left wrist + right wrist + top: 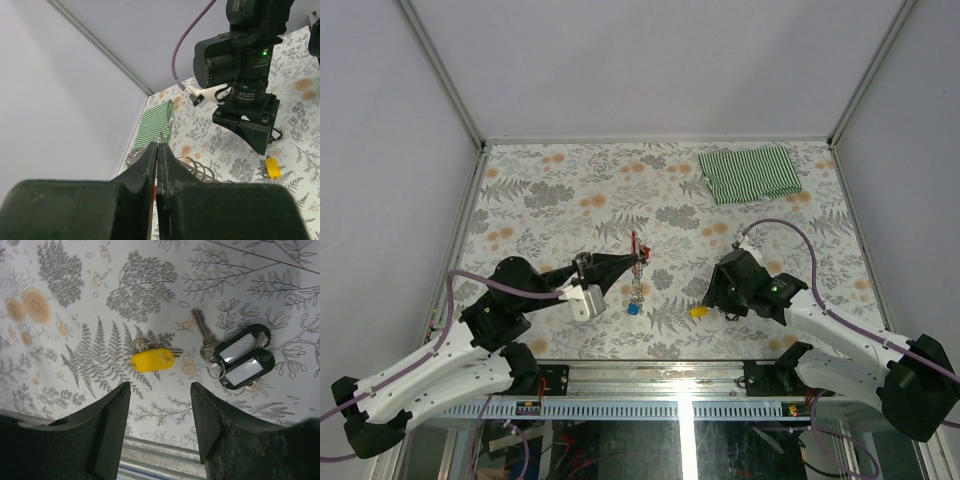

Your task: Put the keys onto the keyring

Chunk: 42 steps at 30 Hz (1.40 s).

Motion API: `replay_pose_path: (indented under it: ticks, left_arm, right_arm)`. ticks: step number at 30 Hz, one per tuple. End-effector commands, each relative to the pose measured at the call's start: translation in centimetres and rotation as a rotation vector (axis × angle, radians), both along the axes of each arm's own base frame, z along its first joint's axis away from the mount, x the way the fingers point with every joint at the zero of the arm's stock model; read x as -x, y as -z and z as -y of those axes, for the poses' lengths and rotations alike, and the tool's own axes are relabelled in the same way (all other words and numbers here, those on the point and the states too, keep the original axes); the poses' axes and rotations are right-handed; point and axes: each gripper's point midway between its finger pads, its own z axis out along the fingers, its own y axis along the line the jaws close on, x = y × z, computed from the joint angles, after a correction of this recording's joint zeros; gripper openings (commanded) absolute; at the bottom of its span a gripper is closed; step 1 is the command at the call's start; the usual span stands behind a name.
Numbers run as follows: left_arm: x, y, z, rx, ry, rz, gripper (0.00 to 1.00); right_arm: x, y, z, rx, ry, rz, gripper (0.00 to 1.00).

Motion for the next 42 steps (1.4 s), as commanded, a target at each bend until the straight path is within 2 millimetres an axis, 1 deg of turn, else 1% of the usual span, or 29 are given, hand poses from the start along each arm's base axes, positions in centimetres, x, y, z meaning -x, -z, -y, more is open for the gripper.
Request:
replay_pose_path:
  ticks: [1,3,5,8,10,13,21,25,29,34,39,42]
  left_arm:
    - [-0.1,-2.1,-0.4,0.068,-0.008,0.056,0.0]
    - [-0.2,-2.0,-0.3,0.066,-0.005,0.052,0.0]
    - [-0.2,-1.8,-0.3,0.064,-0.005,0.05,0.0]
    - [-0.3,-1.7,-0.3,0.062,-0.005,0.047,0.0]
    - [-0.3,-1.7,-0.2,0.06,-0.005,0.046,0.0]
    - [-0.4,-1.8,-0.3,0.058,-0.005,0.047,0.0]
    - [-0.2,-1.8,-0.4,0.053,-0.003,0.041,0.0]
    - [-0.1,-2.0,-0.4,0.058,0.003,0.039,0.0]
    - [0.0,-2.1,-0.4,0.06,0.006,0.036,0.0]
    - [0.0,-2.1,-0.4,0.058,0.008,0.035,0.0]
    - [0.0,-2.3,-0.4,0.063,0.01,0.036,0.0]
    - [0.0,-2.2,-0.3,0.062,0.01,0.031,0.0]
  right_arm:
    - [-2.8,-0.7,0.4,-0.062,0.217,0.096,0.58]
    - [-3.3,-0.9,1.5,-0.014,0.247,0.128,0.57]
    - [-3.7,-1.1,3.1,0.069,0.274,0.158,0.57]
    - [-3.7,-0.6,5.0,0.162,0.29,0.157,0.58]
    - [-3.6,0.1,5.4,0.164,0.296,0.113,0.59]
    - [-3.3,1.2,5.4,0.127,0.297,0.058,0.6]
    - [-2.8,3.6,6.5,0.162,0.302,-0.016,0.65]
    - [-2.6,4.6,6.8,0.151,0.31,-0.035,0.67]
    - [-2.2,5.0,6.0,0.11,0.288,-0.061,0.66]
    - [-1.5,5.1,4.7,0.045,0.255,-0.1,0.64]
    - [-0.9,4.3,2.2,-0.072,0.185,-0.154,0.62]
    - [-0.4,3.6,1.0,-0.131,0.158,-0.175,0.61]
